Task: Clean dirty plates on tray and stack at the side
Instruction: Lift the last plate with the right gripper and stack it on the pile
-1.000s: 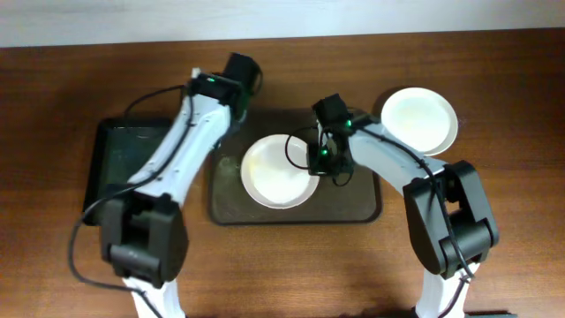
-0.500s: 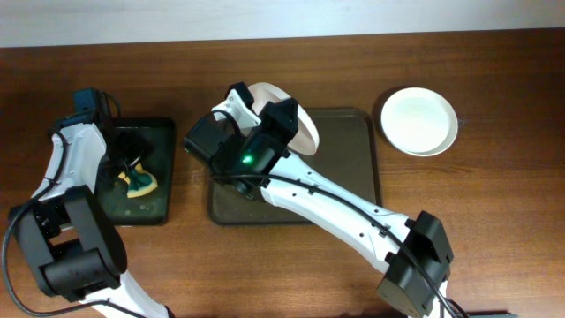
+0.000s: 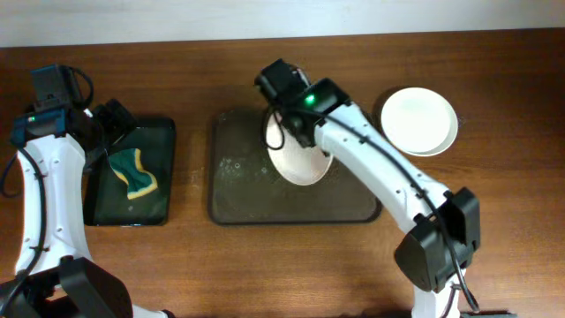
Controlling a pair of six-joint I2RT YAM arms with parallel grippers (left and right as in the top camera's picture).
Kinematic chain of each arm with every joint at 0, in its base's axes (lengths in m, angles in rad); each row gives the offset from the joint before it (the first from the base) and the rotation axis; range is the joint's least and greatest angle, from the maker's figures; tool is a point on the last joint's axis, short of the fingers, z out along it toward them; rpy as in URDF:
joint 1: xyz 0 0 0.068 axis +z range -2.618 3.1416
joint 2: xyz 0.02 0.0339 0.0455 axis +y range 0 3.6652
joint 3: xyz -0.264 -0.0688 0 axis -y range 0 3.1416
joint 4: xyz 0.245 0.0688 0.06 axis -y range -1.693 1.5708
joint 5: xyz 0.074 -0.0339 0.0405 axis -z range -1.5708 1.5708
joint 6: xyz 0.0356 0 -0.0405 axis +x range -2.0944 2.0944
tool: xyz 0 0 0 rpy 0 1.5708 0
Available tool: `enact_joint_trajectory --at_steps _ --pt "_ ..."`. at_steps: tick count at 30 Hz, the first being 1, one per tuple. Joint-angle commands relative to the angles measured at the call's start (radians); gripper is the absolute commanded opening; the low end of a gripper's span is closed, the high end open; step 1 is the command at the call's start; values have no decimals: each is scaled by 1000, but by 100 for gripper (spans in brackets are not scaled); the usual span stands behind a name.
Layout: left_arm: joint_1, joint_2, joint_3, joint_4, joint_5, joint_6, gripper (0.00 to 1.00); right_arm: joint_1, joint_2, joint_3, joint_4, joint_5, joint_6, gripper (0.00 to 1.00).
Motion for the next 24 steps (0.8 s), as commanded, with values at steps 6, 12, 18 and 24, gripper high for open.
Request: enact_joint_trajectory --at_steps 6,12,18,24 --pt "5 2 3 -2 11 17 100 -818 6 -6 26 -764 100 4" --pt "5 2 3 -2 11 17 99 -1045 6 -236 257 -761 234 4" --pt "5 2 4 -2 11 17 99 -909 3 -341 380 -761 222 82" --pt "5 2 3 -2 11 17 99 -883 -370 -328 -52 -761 99 98"
